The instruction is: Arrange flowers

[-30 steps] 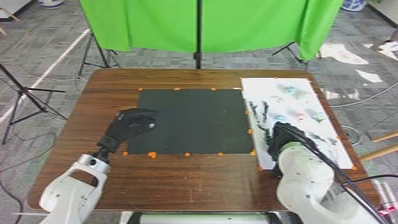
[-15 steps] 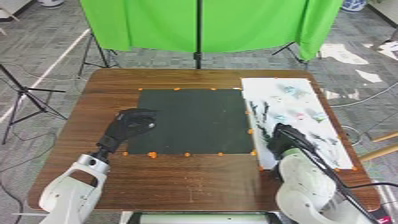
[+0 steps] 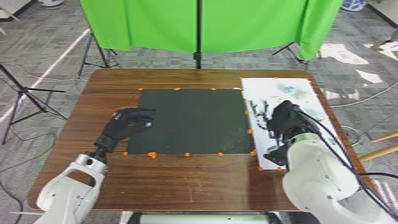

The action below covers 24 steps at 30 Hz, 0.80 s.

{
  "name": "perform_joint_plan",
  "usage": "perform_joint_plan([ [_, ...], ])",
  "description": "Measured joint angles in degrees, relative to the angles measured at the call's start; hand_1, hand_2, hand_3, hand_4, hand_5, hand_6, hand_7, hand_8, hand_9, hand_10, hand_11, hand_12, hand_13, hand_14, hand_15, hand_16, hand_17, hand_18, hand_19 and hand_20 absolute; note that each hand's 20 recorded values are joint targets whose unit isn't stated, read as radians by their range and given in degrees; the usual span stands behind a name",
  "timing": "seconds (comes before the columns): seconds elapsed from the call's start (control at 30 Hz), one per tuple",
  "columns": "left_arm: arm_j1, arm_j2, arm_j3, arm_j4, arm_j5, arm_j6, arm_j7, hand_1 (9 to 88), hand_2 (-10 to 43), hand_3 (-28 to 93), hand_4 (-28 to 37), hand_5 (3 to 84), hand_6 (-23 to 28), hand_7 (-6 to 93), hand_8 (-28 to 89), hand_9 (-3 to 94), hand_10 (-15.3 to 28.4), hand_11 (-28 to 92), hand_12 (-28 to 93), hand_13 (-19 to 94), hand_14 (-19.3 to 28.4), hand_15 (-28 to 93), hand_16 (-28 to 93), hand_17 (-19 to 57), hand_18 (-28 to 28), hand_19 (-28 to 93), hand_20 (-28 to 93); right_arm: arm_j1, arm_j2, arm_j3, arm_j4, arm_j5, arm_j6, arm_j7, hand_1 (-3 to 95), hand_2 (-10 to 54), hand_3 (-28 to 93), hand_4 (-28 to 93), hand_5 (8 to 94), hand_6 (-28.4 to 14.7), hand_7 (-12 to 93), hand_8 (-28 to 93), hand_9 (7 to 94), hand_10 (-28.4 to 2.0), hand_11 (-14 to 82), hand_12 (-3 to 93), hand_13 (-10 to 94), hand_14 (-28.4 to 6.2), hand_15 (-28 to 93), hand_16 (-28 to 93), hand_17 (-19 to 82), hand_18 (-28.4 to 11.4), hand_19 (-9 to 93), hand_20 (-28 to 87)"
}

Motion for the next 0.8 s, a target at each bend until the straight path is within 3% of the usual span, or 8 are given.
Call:
perform_joint_plan([
  [0.1,-0.03,2.39,1.63,2.11,-6.5,5.4,0.6,31.0,4.3,60,-17.9,50.8,5.6,15.3,-6,48.9,14.2,23,14,39,19.0,27,-2,10.0,15.5,21,21,1.34,0.3,-0.01,-1.33,3.43,0.83,0.05,59.0,-9.5,59,11,61.8,-5.8,53,26,88.8,-10.7,38.7,45.7,94,2.3,67,19,73,-7.7,89,52],
  [0.17,-0.14,3.7,2.48,3.98,-12.3,10.25,1.56,29.0,7.0,61,-20.1,50.4,5.6,14.5,-6,48.4,14.3,22,13,38,18.9,25,-2,10.1,15.0,19,20,2.28,0.53,-0.13,-1.78,6.18,2.06,0.05,59.0,-9.5,59,11,61.7,-5.9,53,26,88.8,-10.7,38.8,45.7,94,2.3,67,19,73,-7.5,89,52],
  [0.27,-0.57,5.18,3.22,7.0,-21.66,16.93,4.08,24.8,13.4,64,-27.3,49.8,5.5,12.4,-6,47.1,14.4,20,11,37,17.6,21,-2,9.8,13.9,15,18,4.75,1.1,-1.44,-1.65,12.74,6.05,0.11,59.0,-9.5,59,11,61.4,-6.0,53,26,88.8,-10.7,38.8,45.6,94,2.3,67,19,73,-7.4,89,51],
  [0.33,-1.11,5.75,3.25,8.89,-26.34,19.89,5.79,22.9,17.3,64,-28.0,49.3,5.3,11.9,-7,46.8,14.5,19,11,36,17.1,19,-2,9.5,13.2,14,18,7.38,1.34,-3.54,-0.92,17.87,9.12,0.07,59.0,-9.5,59,11,61.3,-6.0,54,26,88.8,-10.8,39.0,45.4,94,2.3,67,19,73,-7.4,89,51],
  [0.37,-1.5,6.02,3.26,9.85,-27.99,21.03,6.54,22.6,20.2,62,-28.1,49.1,5.5,11.4,-7,46.6,14.4,19,10,36,16.6,18,-2,9.4,12.9,13,17,9.06,1.35,-5.06,-0.25,20.24,10.51,-0.04,59.0,-9.5,59,11,61.2,-6.0,54,26,88.8,-10.8,39.0,45.4,94,2.3,67,19,73,-7.4,89,51],
  [0.43,-2.43,6.6,3.38,11.51,-30.07,22.42,7.31,22.7,22.3,61,-28.2,48.9,5.5,11.3,-7,46.7,14.3,18,10,36,16.5,17,-2,9.4,12.6,12,17,12.71,1.24,-8.71,1.58,23.58,12.48,-0.44,58.9,-9.5,59,11,61.1,-6.1,54,26,88.9,-10.9,39.0,45.0,94,2.2,67,19,74,-7.0,89,51],
  [0.6,-5.2,8.58,4.82,13.99,-33.98,23.46,7.49,21.6,23.0,62,-28.2,48.9,5.4,11.8,-7,46.9,14.4,19,10,36,16.6,18,-2,9.4,12.4,12,18,21.25,-0.71,-17.68,7.56,26.4,14.68,-2.29,58.9,-9.5,59,11,60.7,-6.1,55,25,88.7,-10.9,39.3,44.6,94,2.1,66,19,74,-6.9,88,51],
  [0.8,-6.27,8.91,5.17,14.23,-34.39,24.42,7.49,21.3,21.6,63,-28.3,48.9,5.6,11.8,-7,46.8,14.6,19,10,36,16.7,18,-2,9.3,12.4,12,18,30.07,-4.88,-27.93,14.06,26.89,18.08,-4.62,58.8,-9.5,59,11,60.5,-6.3,56,25,88.7,-11.2,39.3,43.9,94,2.0,66,19,74,-6.9,88,51],
])
